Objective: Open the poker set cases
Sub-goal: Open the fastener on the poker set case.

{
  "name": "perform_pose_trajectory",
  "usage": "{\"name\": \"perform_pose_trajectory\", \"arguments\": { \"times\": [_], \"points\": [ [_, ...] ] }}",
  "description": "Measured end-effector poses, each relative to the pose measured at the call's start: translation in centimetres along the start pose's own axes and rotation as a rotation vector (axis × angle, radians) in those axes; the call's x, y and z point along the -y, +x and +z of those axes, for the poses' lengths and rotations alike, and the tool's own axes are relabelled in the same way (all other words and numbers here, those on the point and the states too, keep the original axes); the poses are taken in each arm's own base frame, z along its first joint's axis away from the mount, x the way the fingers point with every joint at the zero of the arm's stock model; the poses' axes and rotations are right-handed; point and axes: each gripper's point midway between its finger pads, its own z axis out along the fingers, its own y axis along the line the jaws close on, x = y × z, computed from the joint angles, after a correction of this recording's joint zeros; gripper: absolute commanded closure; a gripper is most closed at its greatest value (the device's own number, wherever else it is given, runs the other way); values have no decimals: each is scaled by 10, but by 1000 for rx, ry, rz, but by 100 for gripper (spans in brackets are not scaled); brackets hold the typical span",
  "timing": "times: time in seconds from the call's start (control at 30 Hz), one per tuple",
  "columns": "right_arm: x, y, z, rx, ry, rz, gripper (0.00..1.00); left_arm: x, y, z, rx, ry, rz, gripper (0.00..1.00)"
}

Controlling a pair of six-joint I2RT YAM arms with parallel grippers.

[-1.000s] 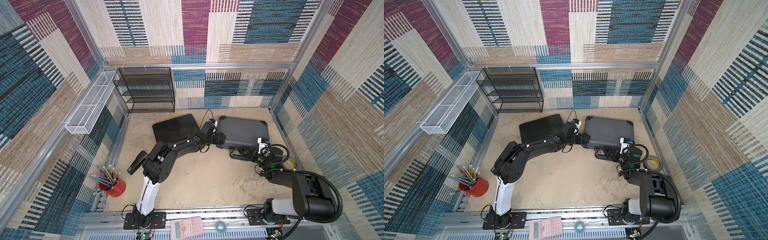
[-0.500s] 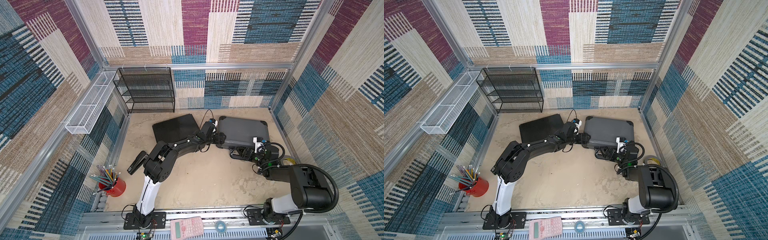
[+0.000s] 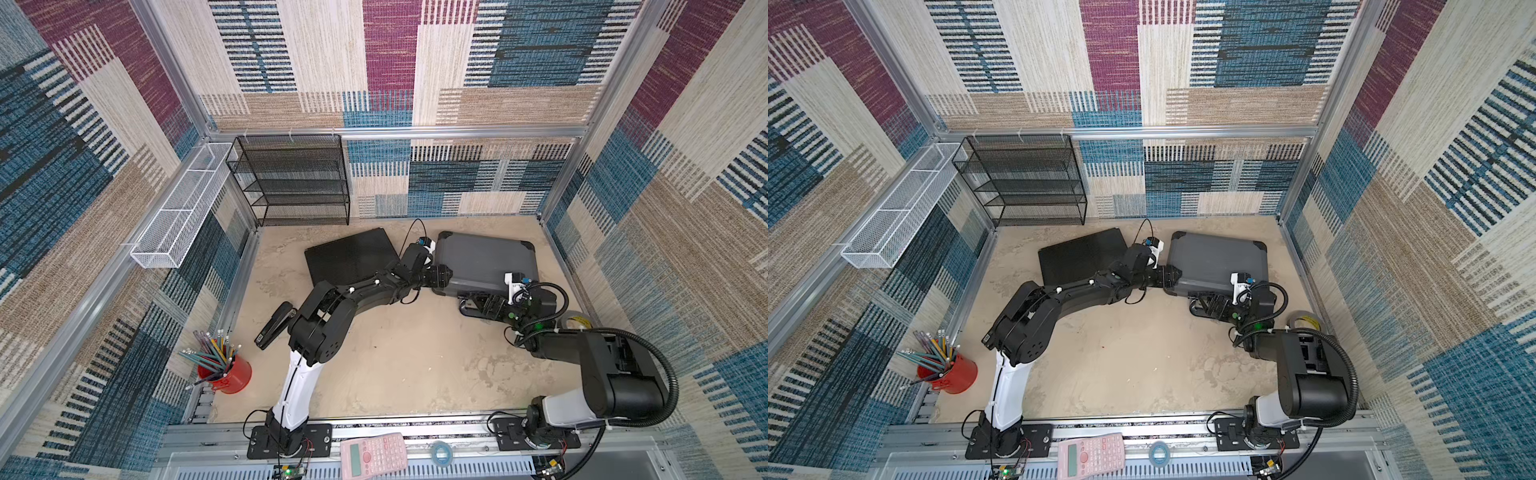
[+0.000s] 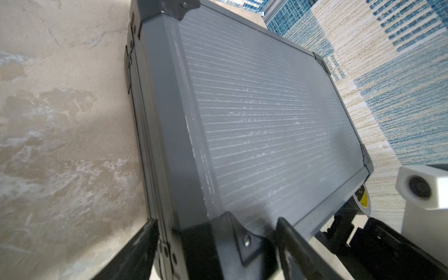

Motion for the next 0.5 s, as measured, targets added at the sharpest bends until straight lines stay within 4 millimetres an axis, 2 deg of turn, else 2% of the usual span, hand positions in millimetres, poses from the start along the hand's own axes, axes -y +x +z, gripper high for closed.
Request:
{"name": "perform_pose_trajectory", "arguments": {
  "times": [0.5],
  "points": [
    [-13,-4,-7,14,-17,-79,6,-1,1,1,-11,31,-23,25]
  ]
}}
